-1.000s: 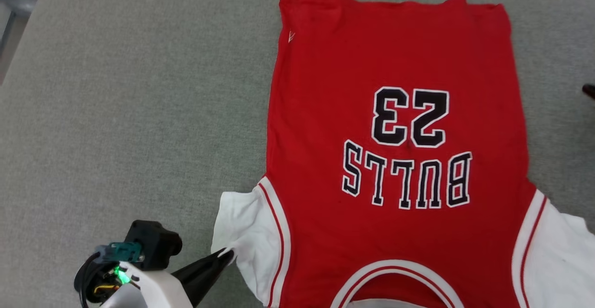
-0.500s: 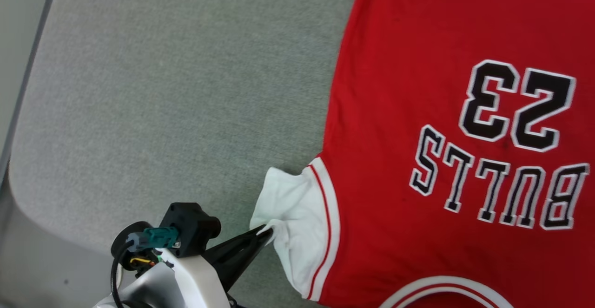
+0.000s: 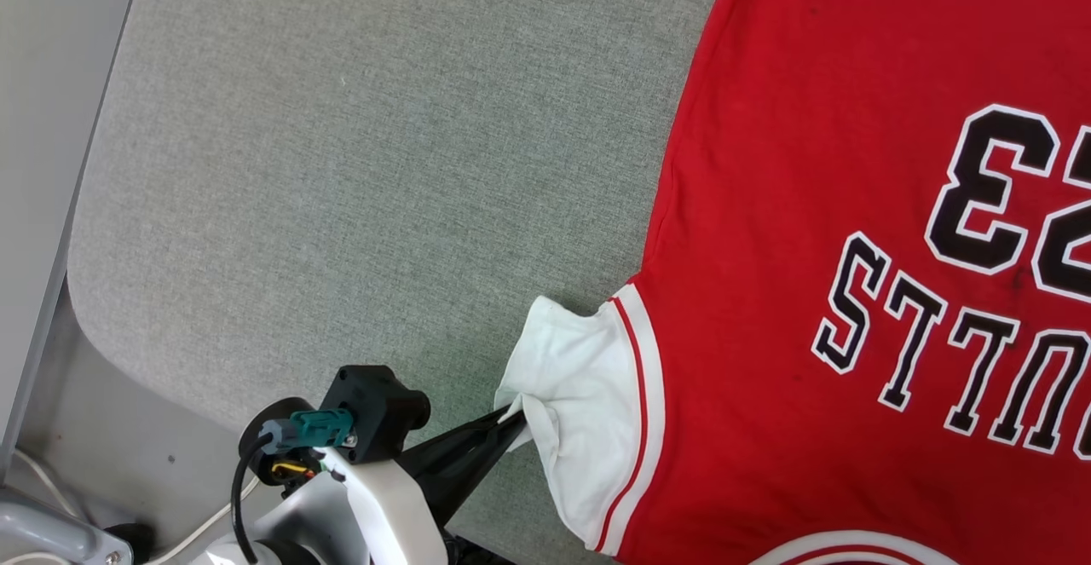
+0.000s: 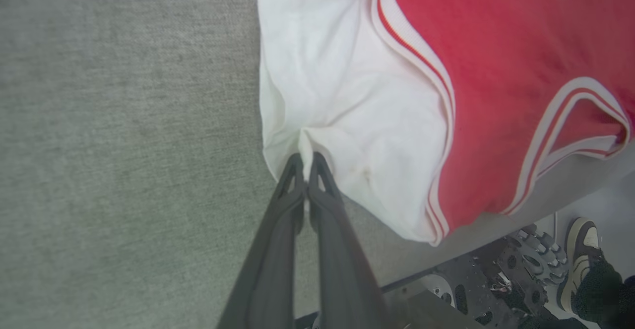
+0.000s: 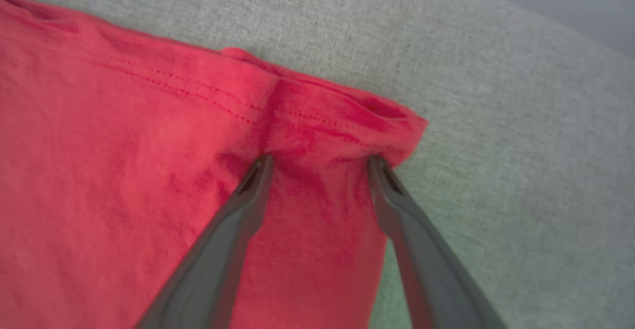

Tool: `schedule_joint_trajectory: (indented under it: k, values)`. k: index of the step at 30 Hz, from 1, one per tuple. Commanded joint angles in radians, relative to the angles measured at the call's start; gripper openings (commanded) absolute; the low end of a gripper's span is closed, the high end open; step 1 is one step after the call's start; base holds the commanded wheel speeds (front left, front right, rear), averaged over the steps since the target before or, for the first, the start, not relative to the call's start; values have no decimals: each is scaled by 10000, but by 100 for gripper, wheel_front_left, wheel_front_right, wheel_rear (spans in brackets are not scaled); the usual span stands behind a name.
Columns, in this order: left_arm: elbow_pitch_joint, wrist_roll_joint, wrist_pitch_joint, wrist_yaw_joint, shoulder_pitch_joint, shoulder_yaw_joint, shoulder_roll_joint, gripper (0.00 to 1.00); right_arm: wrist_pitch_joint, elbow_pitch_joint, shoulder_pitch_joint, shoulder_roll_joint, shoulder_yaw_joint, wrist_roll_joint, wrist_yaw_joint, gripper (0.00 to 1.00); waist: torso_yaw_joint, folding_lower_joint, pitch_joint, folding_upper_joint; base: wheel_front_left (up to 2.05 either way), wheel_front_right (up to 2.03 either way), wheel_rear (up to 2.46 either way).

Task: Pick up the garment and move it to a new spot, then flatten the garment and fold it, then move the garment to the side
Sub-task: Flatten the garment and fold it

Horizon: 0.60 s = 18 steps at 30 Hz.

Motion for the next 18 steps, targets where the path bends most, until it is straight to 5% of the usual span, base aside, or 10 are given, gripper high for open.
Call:
schedule_joint_trajectory:
  k: [1, 2, 18]
  values:
    - [65, -37, -56, -58, -107, -11, -75, 0, 342, 303, 777, 233, 319, 146, -1, 36, 33, 0, 31, 0, 0, 0, 0]
    - [109, -48, -78, -69, -141, -18, -102, 0, 412, 277, 864, 173, 415, 146, -1, 0, 46, 0, 38, 0, 0, 0, 0]
    - [501, -132, -271, 5, -213, 153, -85, 0, 45, 91, 1780, -529, 731, 489, -4, 0, -416, 0, -707, 0, 0, 0, 0]
